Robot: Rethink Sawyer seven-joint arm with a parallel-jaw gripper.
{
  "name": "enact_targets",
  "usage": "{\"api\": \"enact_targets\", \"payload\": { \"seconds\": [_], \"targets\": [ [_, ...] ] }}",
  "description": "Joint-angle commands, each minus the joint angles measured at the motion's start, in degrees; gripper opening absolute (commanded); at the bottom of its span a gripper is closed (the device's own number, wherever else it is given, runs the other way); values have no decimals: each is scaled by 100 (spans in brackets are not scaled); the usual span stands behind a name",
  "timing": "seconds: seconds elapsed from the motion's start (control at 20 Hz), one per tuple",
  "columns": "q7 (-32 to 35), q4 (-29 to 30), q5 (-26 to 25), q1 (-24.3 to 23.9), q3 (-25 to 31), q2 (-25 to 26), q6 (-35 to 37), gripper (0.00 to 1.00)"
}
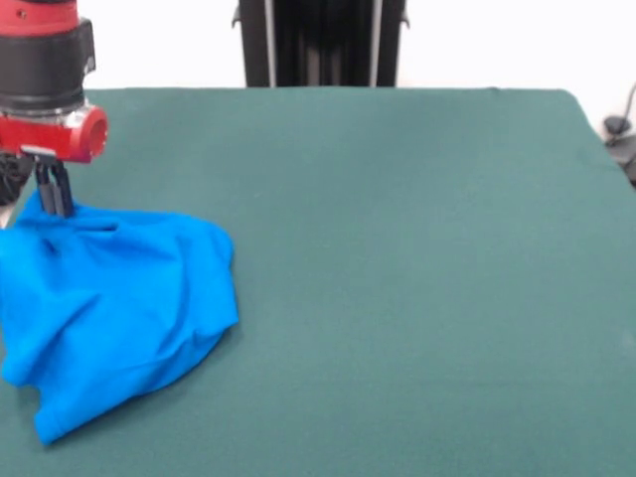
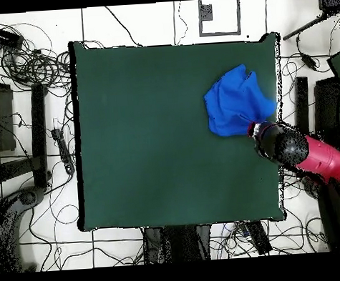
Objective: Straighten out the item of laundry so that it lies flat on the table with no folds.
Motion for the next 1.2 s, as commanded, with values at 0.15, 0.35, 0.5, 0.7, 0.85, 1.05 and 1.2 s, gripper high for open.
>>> {"api": "enact_targets", "payload": {
  "seconds": [0.15,0.35,0.5,0.7,0.85,1.05,1.2],
  "targets": [
    [-157,1205,168,199,474,-1060,1105,0],
    [-164,1450,282,222,411,-1566,1468,0],
    [-212,1543,334,224,382,-1865,1732,0],
    [-234,1585,348,214,383,-2086,1945,0],
    [-276,1578,336,178,396,-2179,2046,0],
    [-444,1670,309,34,409,-2380,2108,0],
    [-653,1784,297,-136,368,-2656,2227,0]
  ]
}}
